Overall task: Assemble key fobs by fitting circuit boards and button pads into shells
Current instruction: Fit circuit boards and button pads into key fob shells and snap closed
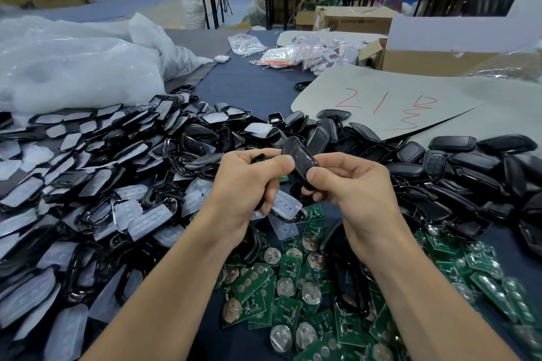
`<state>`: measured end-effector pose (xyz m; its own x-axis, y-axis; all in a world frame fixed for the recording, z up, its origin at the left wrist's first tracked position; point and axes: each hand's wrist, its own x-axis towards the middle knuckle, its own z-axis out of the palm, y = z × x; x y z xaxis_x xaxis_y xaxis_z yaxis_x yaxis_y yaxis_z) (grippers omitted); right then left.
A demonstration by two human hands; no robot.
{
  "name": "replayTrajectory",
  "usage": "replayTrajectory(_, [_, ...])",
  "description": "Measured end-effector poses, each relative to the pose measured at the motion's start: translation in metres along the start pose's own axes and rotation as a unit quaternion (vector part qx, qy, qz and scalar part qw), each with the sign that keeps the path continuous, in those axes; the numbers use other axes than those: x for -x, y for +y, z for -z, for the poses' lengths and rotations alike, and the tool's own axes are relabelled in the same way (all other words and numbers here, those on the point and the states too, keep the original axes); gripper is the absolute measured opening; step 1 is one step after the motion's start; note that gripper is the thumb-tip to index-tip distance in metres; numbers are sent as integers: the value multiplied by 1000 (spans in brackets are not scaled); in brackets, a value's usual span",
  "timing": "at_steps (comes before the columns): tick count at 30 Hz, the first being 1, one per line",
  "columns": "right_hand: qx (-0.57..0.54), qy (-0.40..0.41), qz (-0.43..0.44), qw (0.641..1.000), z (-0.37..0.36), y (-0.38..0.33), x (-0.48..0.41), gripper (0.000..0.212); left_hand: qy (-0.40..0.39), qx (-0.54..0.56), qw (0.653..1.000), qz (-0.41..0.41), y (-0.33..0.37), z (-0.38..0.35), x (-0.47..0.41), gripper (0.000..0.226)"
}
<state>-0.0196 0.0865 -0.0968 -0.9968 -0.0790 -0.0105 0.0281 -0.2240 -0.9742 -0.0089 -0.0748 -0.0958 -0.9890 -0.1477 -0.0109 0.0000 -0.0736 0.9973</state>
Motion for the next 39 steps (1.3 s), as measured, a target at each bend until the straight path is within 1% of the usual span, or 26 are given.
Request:
replayTrajectory(2, [10, -2, 10, 1000, 1, 1, 0, 24, 15, 9, 1000, -5, 0, 1, 0, 21])
replayTrajectory(4, [12, -2, 16, 1000, 2, 1, 0, 27, 23, 12, 1000, -2, 1, 1, 0, 11])
replayTrajectory(5, [8, 2, 18, 1000, 2, 2, -1, 25, 28, 13, 1000, -4, 2, 1, 1, 4])
replayTrajectory(7, [-6, 28, 3, 1000, 1, 2, -1, 16, 50, 7, 998, -21, 4, -1, 4, 5])
replayTrajectory(8, [-17, 43, -16, 999, 0, 3, -1, 12, 67, 0, 997, -41, 5, -3, 4, 6])
replayTrajectory(9, [-33, 51, -44, 997, -1, 3, -2, 15, 85, -11, 994, -65, 6, -5, 6, 7])
replayTrajectory(10, [-57, 44, -81, 994, -2, 3, -1, 24, 104, -38, 989, -96, 6, -6, 6, 13])
replayTrajectory(12, [-115, -6, -152, 982, -4, 2, 0, 42, 132, -118, 971, -163, 6, -8, 8, 26])
replayTrajectory(13, [-145, -34, -180, 972, -5, 1, 0, 49, 130, -155, 961, -186, 6, -9, 9, 29])
replayTrajectory(14, [-174, -55, -198, 963, -6, 0, 0, 50, 119, -187, 954, -201, 5, -10, 11, 29])
replayTrajectory(17, [-229, -67, -215, 947, -5, -2, -2, 39, 79, -238, 946, -208, 4, -12, 16, 26])
replayTrajectory(23, [-288, -60, -232, 927, 0, -3, -2, 24, 47, -228, 955, -184, 6, -11, 14, 34])
replayTrajectory(28, [-328, -47, -220, 918, -2, -4, 0, 32, -7, -265, 950, -166, 6, -8, 13, 41])
replayTrajectory(29, [-333, -44, -219, 916, -2, -4, 0, 31, -19, -262, 952, -157, 6, -8, 12, 42])
replayTrajectory(30, [-338, -41, -218, 915, -2, -5, 0, 30, -28, -236, 960, -145, 5, -9, 12, 44])
replayTrajectory(32, [-342, -33, -221, 913, -1, -5, -1, 28, -37, -114, 987, -110, 4, -10, 11, 44])
replayTrajectory(34, [-333, -33, -220, 916, 0, -4, -2, 38, -29, 15, 997, -67, 5, -8, 11, 38])
replayTrajectory(35, [-327, -35, -218, 919, 1, -4, -2, 44, -17, 55, 997, -42, 6, -7, 10, 39])
replayTrajectory(36, [-321, -38, -215, 922, 1, -3, -3, 48, -1, 75, 997, -21, 6, -5, 9, 40])
replayTrajectory(37, [-313, -41, -213, 925, 2, -3, -3, 50, 18, 70, 997, -9, 6, -4, 8, 40])
replayTrajectory(39, [-294, -48, -210, 931, 2, -2, -2, 47, 54, 30, 998, -5, 6, -5, 7, 39])
